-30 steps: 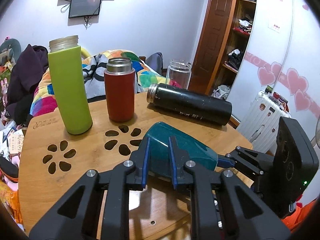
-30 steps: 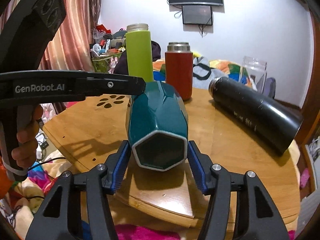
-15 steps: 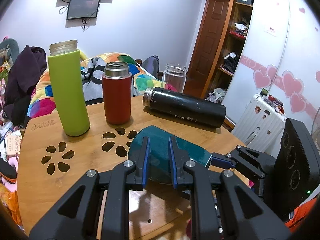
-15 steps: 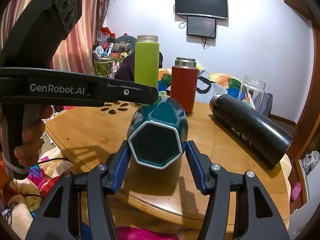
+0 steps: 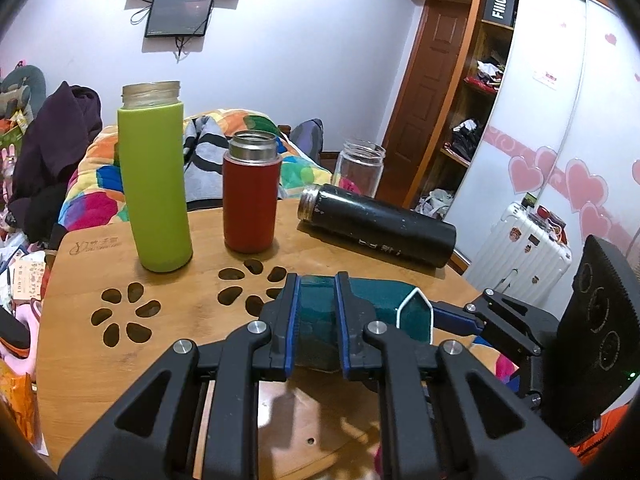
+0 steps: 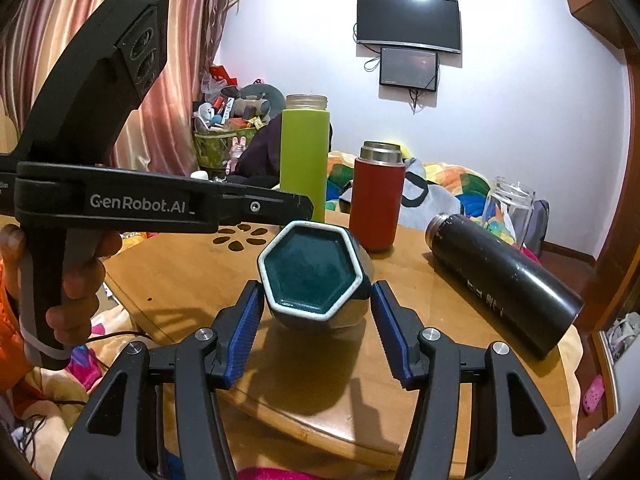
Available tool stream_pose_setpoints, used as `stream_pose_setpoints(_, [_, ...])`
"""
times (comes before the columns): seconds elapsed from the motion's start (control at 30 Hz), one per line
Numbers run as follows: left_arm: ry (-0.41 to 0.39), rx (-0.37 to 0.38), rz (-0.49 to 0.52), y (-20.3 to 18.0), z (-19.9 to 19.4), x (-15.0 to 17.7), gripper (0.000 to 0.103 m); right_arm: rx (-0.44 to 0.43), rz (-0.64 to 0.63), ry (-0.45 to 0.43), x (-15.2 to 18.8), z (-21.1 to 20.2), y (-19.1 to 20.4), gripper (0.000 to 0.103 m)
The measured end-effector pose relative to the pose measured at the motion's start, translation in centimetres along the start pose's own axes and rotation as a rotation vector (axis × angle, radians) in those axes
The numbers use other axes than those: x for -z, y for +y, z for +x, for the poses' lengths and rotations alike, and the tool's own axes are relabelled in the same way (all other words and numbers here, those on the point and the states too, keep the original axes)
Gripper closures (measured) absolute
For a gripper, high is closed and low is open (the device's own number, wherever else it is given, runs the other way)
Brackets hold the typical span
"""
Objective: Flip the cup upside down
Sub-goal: 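Rotate the teal cup with the right gripper and set it upright on the table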
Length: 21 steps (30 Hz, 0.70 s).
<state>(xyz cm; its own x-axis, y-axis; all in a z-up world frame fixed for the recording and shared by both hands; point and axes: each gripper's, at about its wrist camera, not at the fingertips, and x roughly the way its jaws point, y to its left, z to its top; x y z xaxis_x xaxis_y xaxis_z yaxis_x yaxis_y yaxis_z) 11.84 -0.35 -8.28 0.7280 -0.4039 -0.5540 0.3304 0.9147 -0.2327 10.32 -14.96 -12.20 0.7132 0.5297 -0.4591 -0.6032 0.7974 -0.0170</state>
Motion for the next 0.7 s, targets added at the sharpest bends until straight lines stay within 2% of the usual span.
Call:
stream_pose_setpoints(0.2, [-0.004,-0.026,-0.019,1.1,0.6,-0.3,0.092,-0.012,0.004,-0.002,-0.9,1.1,-0.2,0.051])
stream_pose_setpoints(0.37, [-0.008,-0.067,-0.009,1.4,1.2,-0.2,0.1,-0.016,-0.002,-0.011,-1.2,1.6,0.1,0.051])
stream_pose_setpoints(0.7, [-0.009,-0.064,-0.037,2.3,1.5,0.1,0.1,-0.011,0.009,-0.014,-1.3,2.1,-0.1,0.053])
